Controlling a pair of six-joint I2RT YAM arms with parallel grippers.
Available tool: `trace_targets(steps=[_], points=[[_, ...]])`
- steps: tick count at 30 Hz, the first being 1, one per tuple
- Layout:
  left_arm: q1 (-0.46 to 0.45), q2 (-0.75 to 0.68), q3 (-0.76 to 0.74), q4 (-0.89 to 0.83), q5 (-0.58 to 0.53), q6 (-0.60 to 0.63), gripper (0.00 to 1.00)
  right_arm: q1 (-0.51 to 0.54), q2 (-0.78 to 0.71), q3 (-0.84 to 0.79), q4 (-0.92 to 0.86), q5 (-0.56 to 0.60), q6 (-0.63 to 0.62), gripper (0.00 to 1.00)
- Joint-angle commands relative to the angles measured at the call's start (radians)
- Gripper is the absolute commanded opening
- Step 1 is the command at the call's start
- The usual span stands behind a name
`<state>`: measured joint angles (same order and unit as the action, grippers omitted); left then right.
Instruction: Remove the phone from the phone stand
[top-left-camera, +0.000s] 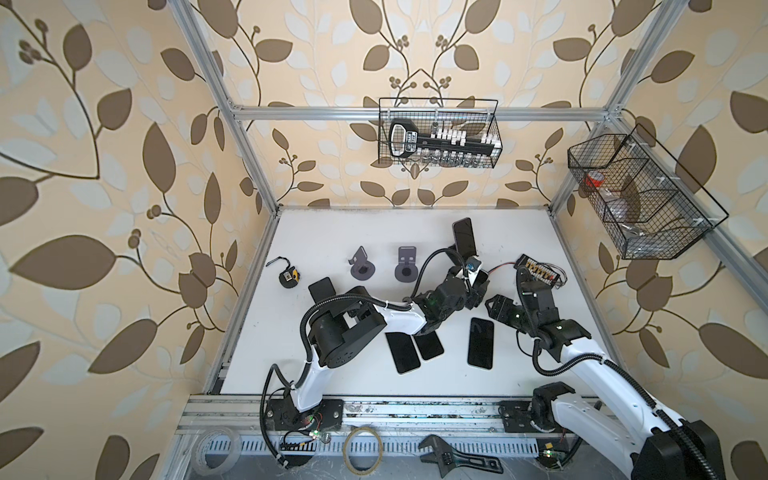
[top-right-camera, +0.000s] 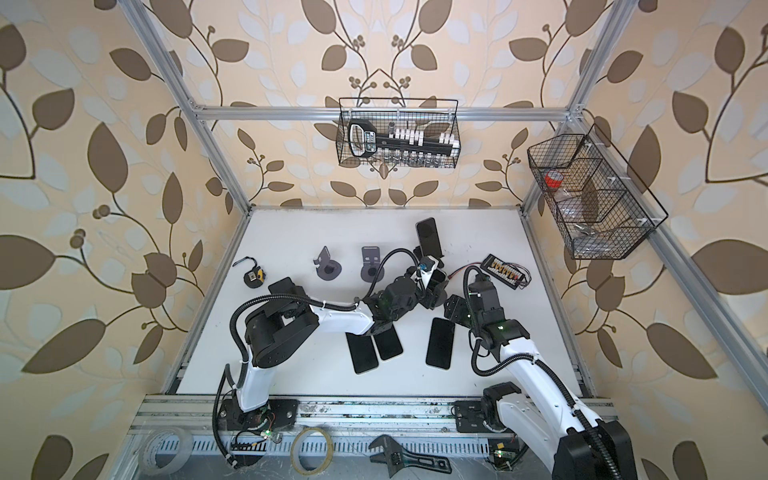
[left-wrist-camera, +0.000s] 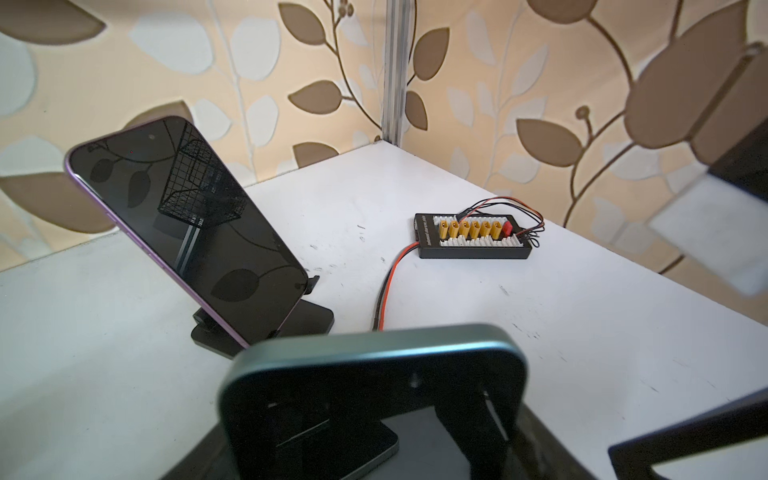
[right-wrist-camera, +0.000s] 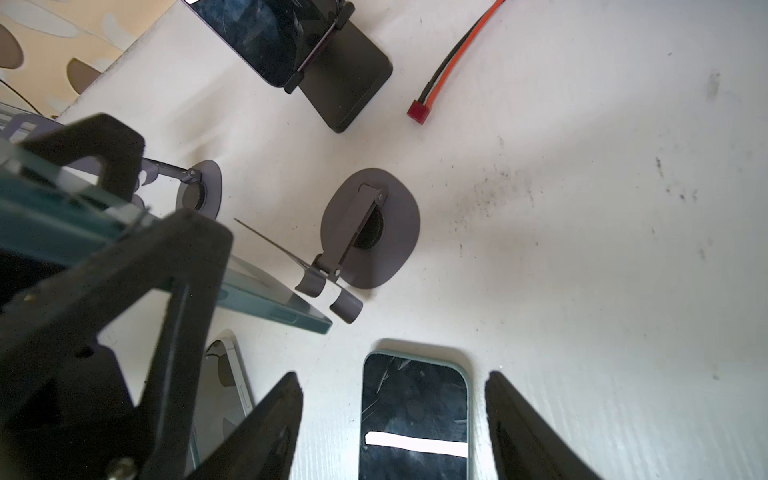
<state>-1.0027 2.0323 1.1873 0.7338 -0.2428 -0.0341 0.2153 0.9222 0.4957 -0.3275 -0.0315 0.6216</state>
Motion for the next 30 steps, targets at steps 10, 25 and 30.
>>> trace_targets(steps=[10,25,30], points=[[-0.008,-0.178,-0.093,0.099,-0.033,0.009,0.69,-0.003,0.081,0.001,0.08,-0.03,-0.005,0.65],[-0.008,-0.306,-0.192,0.039,-0.081,0.005,0.69,-0.001,0.082,0.025,0.104,-0.094,0.062,0.62],[-0.008,-0.377,-0.232,-0.028,-0.107,-0.013,0.68,0.005,0.051,0.069,0.093,-0.103,0.069,0.62]])
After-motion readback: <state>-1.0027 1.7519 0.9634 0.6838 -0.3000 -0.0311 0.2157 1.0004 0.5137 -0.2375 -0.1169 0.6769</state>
